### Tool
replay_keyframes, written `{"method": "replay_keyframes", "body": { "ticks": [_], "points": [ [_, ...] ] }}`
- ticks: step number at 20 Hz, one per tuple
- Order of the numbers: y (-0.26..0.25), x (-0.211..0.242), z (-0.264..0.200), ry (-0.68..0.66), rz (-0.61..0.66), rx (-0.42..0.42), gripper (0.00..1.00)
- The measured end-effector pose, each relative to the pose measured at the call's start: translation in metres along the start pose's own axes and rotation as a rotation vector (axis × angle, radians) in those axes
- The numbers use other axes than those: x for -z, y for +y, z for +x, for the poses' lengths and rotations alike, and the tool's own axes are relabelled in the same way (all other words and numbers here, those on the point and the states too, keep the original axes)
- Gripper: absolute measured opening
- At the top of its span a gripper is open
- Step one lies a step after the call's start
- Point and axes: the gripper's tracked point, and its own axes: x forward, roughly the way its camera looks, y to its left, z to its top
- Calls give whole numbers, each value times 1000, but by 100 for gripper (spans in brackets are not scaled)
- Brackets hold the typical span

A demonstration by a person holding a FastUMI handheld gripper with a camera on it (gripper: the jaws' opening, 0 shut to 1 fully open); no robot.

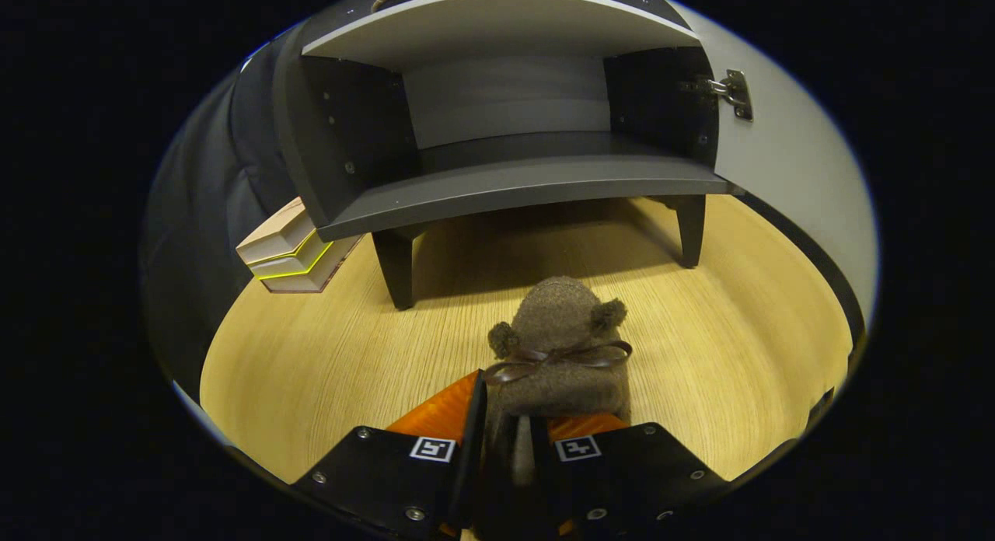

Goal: Open the shoe cabinet door, grab the shoes and put them into the shoe cabinet, then close the shoe cabinet door.

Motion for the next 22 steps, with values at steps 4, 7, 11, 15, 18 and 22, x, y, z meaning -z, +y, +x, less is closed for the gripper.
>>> {"method": "replay_keyframes", "body": {
  "ticks": [4, 7, 11, 15, 18, 22],
  "points": [
    [-3, -3, 7, -1, 24, -9, 12],
    [-5, -7, -1, 8, 77, -19, 5],
    [-16, -37, -44, -25, 67, -27, 4],
    [-10, -97, -113, -119, 1, -29, 4],
    [-4, -149, -165, -214, 5, -14, 4],
    [-5, -208, -211, -320, 45, 12, 4]
  ]
}}
